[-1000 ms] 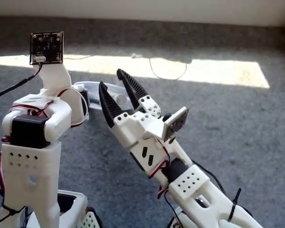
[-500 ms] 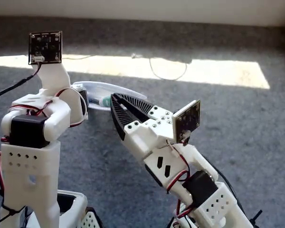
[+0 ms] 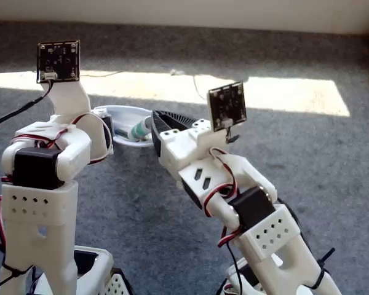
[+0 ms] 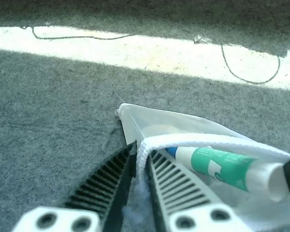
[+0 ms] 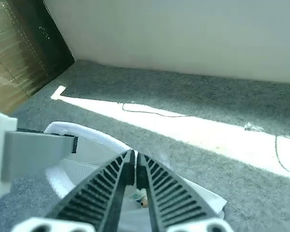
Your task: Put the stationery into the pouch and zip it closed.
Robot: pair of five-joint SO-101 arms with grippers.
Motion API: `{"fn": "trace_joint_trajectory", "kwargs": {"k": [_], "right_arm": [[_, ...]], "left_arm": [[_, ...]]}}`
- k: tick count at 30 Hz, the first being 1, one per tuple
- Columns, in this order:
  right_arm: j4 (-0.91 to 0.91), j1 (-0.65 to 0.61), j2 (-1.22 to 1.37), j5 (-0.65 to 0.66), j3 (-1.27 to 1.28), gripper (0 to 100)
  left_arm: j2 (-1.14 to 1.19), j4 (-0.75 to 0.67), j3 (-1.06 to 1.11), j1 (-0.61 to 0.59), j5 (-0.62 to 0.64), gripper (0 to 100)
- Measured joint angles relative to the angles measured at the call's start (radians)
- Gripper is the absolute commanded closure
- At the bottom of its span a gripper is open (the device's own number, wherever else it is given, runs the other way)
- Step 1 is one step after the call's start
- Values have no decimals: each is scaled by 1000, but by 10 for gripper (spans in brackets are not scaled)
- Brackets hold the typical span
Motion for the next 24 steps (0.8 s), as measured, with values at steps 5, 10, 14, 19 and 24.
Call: {"fn": "trace_joint_trajectory", "kwargs": {"k": [5, 10, 14, 19, 24], "right_arm": [[169, -20, 31, 0, -100, 993], [342, -41, 31, 68, -170, 993], [423, -37, 32, 81, -173, 994], [491, 2, 32, 135, -181, 994], [603, 6, 68, 150, -278, 994]], "left_arm": [[0, 0, 0, 0, 0, 993], [0, 0, 0, 0, 0, 993], [0, 0, 0, 0, 0, 993], [0, 0, 0, 5, 0, 993], [0, 0, 0, 6, 0, 993]]}}
